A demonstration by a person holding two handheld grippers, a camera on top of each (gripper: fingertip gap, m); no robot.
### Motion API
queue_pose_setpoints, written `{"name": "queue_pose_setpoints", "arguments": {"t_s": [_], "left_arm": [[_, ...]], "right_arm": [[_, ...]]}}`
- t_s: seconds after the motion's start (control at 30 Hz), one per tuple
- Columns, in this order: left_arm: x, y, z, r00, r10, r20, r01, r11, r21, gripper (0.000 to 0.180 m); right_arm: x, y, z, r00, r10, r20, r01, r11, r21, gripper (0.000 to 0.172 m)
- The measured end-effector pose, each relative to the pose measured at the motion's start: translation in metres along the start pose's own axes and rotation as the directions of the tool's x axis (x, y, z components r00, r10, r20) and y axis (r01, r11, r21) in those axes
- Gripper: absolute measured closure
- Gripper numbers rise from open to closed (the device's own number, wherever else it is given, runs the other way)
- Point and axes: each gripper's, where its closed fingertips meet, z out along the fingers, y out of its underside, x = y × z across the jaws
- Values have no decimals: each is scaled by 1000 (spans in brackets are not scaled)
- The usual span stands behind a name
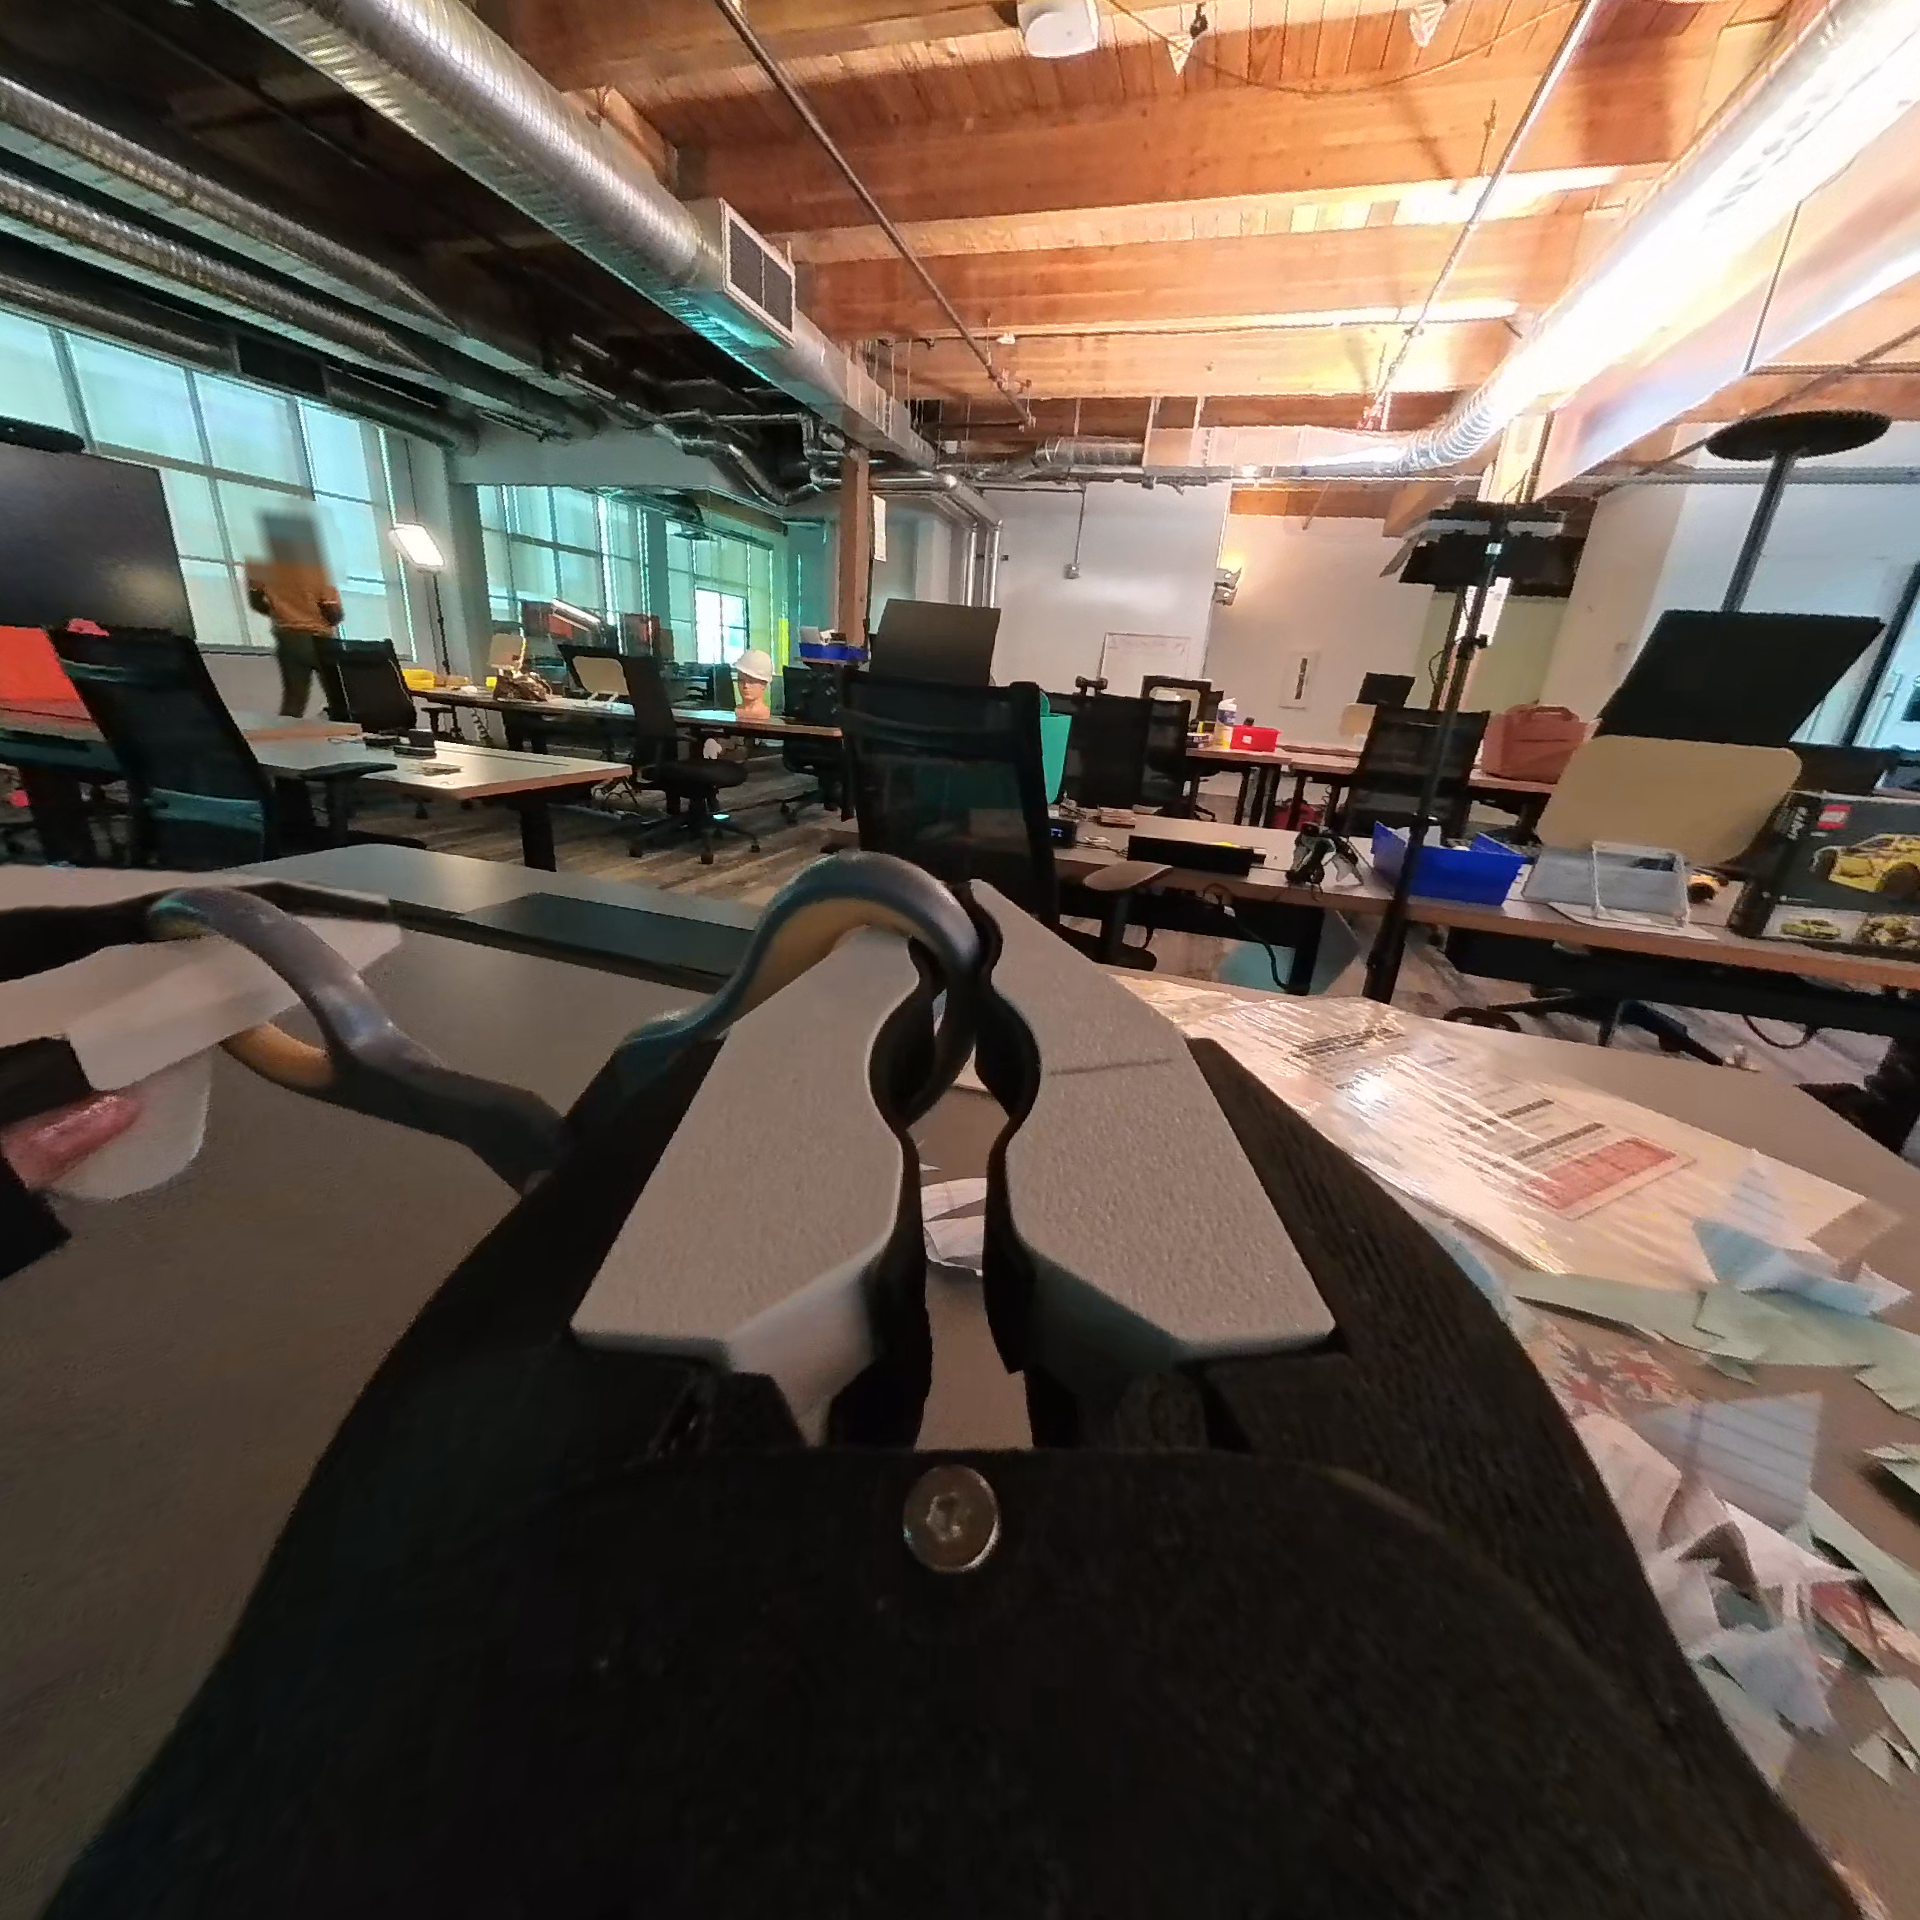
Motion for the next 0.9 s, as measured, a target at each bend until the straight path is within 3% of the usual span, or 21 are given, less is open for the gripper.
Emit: {"name": "queue_pose_setpoints", "arguments": {"t_s": [0.13,0.4,0.9], "left_arm": [[7,-8,-3,998,64,7,-64,998,12,180],[7,-24,-12,999,23,-22,-23,999,23,180],[16,-18,-8,994,106,29,-107,993,44,179]], "right_arm": [[1,-6,-4,1000,-16,-21,16,1000,2,172],[-3,-17,-9,1000,30,10,-30,1000,-2,172],[-15,-14,-7,996,-82,-34,83,996,32,172]]}}
